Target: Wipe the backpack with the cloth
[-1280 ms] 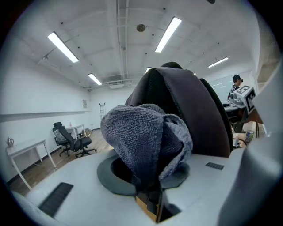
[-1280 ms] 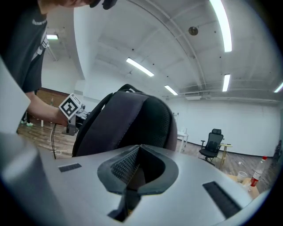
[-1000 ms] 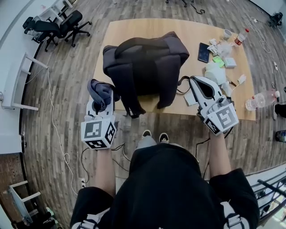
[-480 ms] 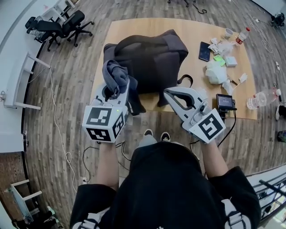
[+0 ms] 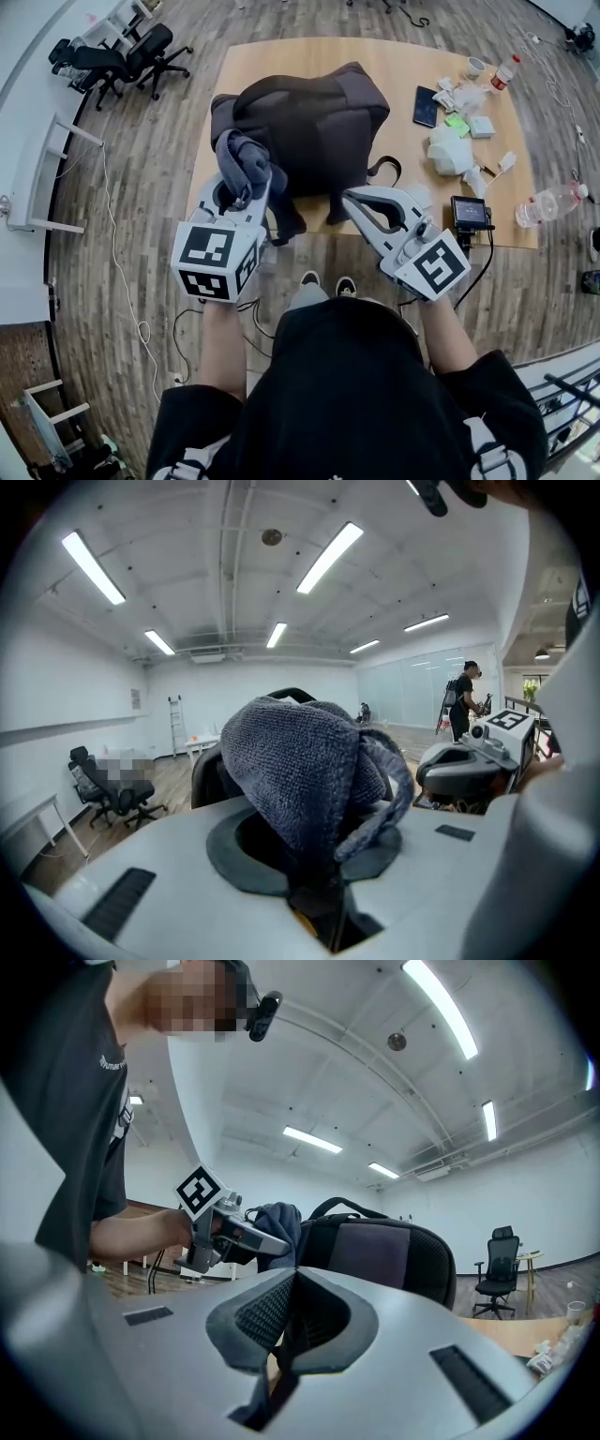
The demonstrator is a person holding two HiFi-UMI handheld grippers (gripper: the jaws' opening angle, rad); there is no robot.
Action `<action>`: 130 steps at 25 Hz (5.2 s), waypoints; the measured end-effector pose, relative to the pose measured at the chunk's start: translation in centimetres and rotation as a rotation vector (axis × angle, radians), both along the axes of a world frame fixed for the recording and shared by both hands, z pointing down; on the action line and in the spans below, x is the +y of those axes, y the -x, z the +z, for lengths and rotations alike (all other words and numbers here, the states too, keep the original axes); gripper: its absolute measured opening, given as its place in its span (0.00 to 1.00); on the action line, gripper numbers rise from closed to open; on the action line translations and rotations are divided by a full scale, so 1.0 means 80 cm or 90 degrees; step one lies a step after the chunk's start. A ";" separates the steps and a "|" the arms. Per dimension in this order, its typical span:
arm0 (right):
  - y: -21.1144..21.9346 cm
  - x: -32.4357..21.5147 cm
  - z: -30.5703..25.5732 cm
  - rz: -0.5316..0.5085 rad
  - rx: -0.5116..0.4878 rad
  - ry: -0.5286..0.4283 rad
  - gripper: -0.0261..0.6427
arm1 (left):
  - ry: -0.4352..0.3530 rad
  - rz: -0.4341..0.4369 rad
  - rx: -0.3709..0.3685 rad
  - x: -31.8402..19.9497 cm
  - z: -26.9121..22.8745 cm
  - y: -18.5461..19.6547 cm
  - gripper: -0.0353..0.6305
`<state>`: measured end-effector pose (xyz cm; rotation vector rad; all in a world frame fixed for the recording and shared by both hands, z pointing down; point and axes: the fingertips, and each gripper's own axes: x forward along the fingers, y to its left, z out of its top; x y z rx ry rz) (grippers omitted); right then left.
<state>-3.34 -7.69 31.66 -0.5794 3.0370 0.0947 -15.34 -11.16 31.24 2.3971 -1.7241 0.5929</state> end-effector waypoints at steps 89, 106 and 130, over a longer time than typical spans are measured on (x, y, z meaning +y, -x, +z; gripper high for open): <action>-0.071 0.003 0.084 0.040 0.017 0.089 0.06 | 0.231 0.020 -0.003 0.070 0.302 -0.042 0.20; 0.000 0.019 0.181 -0.283 0.002 0.293 0.14 | -0.055 0.193 0.091 -0.011 -0.054 -0.148 0.20; -0.029 0.048 0.145 -0.120 0.117 0.193 0.12 | -0.023 0.155 -0.030 -0.057 -0.038 -0.172 0.20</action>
